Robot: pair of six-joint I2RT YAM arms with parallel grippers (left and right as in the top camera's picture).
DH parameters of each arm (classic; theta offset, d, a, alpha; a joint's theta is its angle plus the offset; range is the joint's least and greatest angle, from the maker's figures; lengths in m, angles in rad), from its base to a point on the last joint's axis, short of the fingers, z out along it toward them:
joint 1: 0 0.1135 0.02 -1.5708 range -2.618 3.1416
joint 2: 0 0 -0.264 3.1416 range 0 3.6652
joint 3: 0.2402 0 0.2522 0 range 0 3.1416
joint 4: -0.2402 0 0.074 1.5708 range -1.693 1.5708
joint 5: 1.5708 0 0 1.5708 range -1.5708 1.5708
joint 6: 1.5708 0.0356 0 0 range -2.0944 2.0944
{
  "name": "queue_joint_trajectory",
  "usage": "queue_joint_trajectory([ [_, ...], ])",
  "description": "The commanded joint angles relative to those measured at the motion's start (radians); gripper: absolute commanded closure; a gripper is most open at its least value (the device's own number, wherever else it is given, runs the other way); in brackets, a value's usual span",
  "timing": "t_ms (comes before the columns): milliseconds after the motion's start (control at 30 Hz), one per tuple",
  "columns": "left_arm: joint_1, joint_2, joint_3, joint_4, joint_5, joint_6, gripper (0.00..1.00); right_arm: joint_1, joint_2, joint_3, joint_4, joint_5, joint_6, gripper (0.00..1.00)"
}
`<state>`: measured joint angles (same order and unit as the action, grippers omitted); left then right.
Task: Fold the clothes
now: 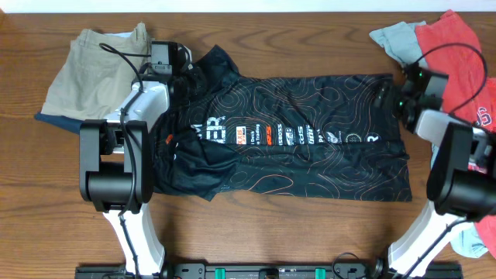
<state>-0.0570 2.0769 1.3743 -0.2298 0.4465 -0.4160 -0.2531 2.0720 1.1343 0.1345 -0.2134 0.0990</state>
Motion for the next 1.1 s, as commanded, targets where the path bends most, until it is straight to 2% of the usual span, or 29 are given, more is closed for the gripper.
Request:
queue_joint_trajectory([
  [0,-0.002,-0.019,-0.006,-0.010,0.018,-0.028,0.94,0.006,0.082,0.080,-0.021,-0.040,0.020,0.18],
  [133,-0.002,-0.019,-0.006,-0.010,0.017,-0.028,0.94,0.020,0.119,0.160,-0.056,-0.040,0.019,0.22],
  [233,-0.002,-0.019,-0.006,-0.010,0.017,-0.028,0.93,0.026,0.124,0.179,-0.073,-0.034,0.020,0.33],
  [300,-0.002,-0.019,-0.006,-0.010,0.017,-0.028,0.94,0.025,0.124,0.179,-0.085,-0.034,0.020,0.46],
  [367,-0.002,-0.019,-0.006,-0.010,0.017,-0.028,0.94,0.024,0.124,0.179,-0.111,-0.028,0.020,0.68],
  [433,-0.001,-0.019,-0.006,-0.010,0.017,-0.027,0.94,0.024,0.124,0.179,-0.143,-0.013,0.020,0.82],
  [533,0.000,-0.019,-0.006,-0.009,0.017,-0.027,0.94,0.020,0.120,0.179,-0.177,-0.004,0.020,0.98],
  [900,0.015,-0.115,-0.006,-0.023,0.013,-0.027,0.94,-0.014,-0.055,0.237,-0.390,0.000,0.019,0.99],
  [1067,0.044,-0.199,-0.006,-0.118,0.013,-0.027,0.94,-0.014,-0.163,0.242,-0.562,0.000,0.019,0.99],
])
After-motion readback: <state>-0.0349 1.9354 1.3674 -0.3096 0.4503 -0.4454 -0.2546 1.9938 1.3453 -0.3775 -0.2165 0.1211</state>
